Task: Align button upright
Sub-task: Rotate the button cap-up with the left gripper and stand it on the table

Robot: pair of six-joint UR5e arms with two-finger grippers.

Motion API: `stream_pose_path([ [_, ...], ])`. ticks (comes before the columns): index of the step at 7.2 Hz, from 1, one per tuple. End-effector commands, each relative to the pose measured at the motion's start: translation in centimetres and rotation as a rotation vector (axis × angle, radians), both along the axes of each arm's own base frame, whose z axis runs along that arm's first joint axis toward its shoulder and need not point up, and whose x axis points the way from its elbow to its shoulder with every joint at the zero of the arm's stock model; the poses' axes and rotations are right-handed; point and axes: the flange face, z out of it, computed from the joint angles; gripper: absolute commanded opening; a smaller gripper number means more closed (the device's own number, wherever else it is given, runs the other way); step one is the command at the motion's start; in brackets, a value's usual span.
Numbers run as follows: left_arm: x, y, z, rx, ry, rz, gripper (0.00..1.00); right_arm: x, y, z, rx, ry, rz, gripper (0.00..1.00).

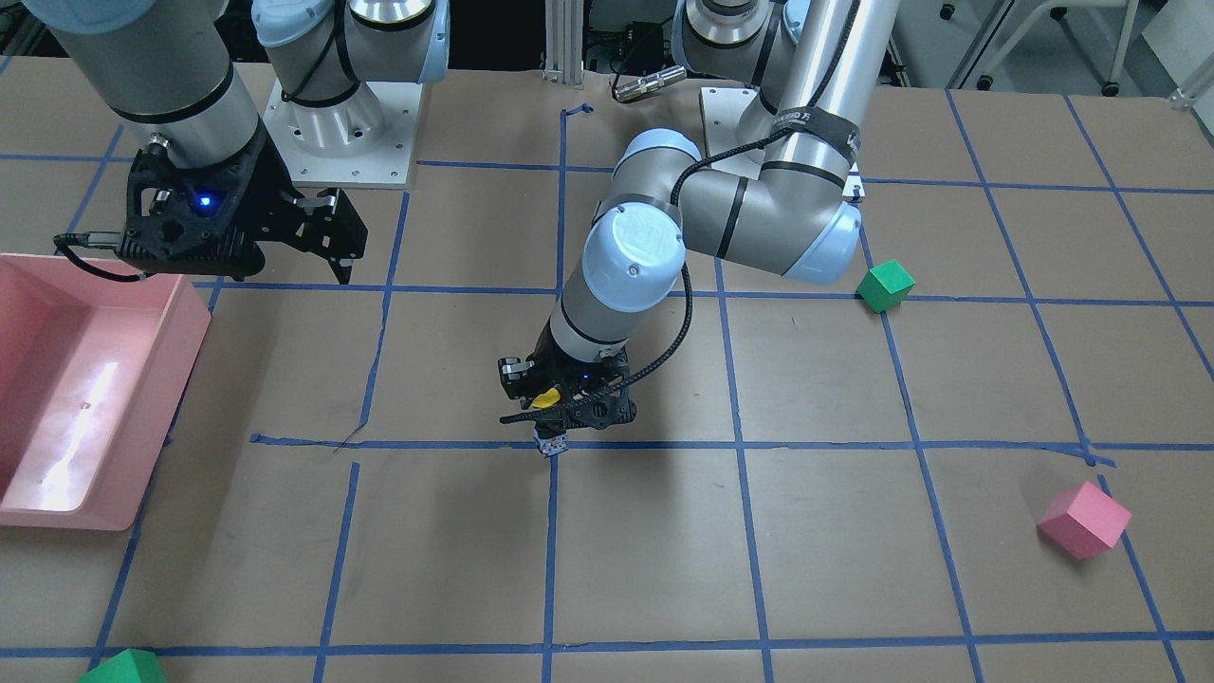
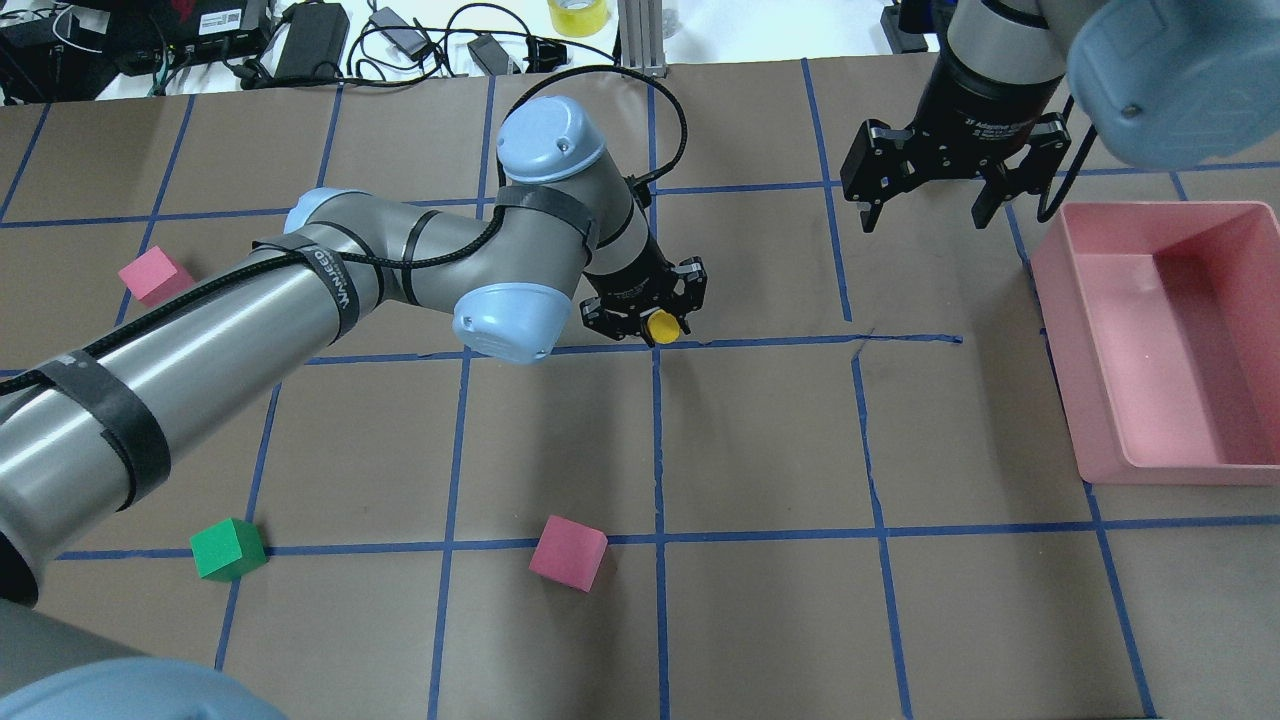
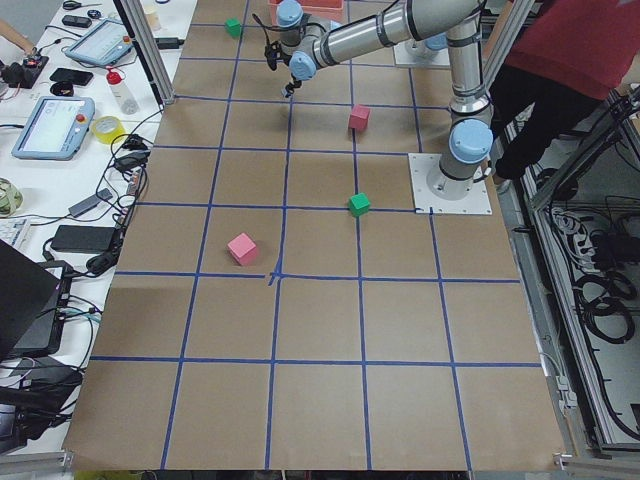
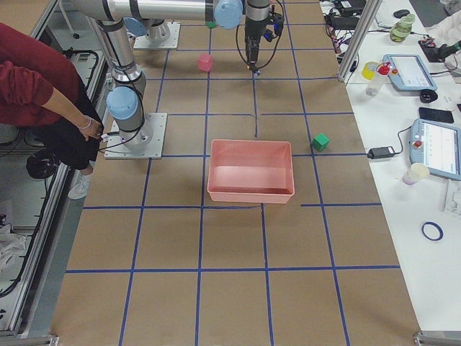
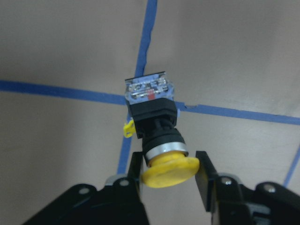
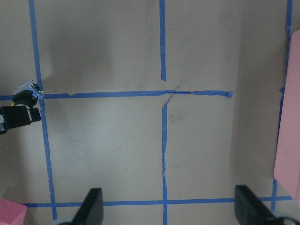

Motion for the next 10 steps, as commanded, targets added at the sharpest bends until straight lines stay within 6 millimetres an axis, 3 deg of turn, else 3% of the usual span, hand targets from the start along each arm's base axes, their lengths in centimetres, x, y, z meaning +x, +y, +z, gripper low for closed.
stream_pose_path([
  [1,2.8,-1.4,-0.2,0.142,0.123,0.123,0.01,-0.1,-0.1,0.0,-0.002,0.002,-0.002,1.00],
  [3,4.4,-2.9,-1.6,0.260,0.167,0.218,0.01,-0.1,-0.2,-0.2,0.000,0.002,0.001,1.00],
  [7,4.1,-3.9,-2.9,0.331,0.158,0.242,0.03,-0.3,-0.4,-0.4,0.004,0.002,-0.007,1.00],
  [9,4.0,-3.8,-3.1,0.352,0.164,0.274,0.79,-0.9,-0.5,-0.4,0.003,0.002,-0.018,1.00],
  [10,4.0,-3.8,-3.0,0.349,0.165,0.270,0.84,-1.3,-0.6,-0.3,0.004,0.002,-0.024,1.00],
])
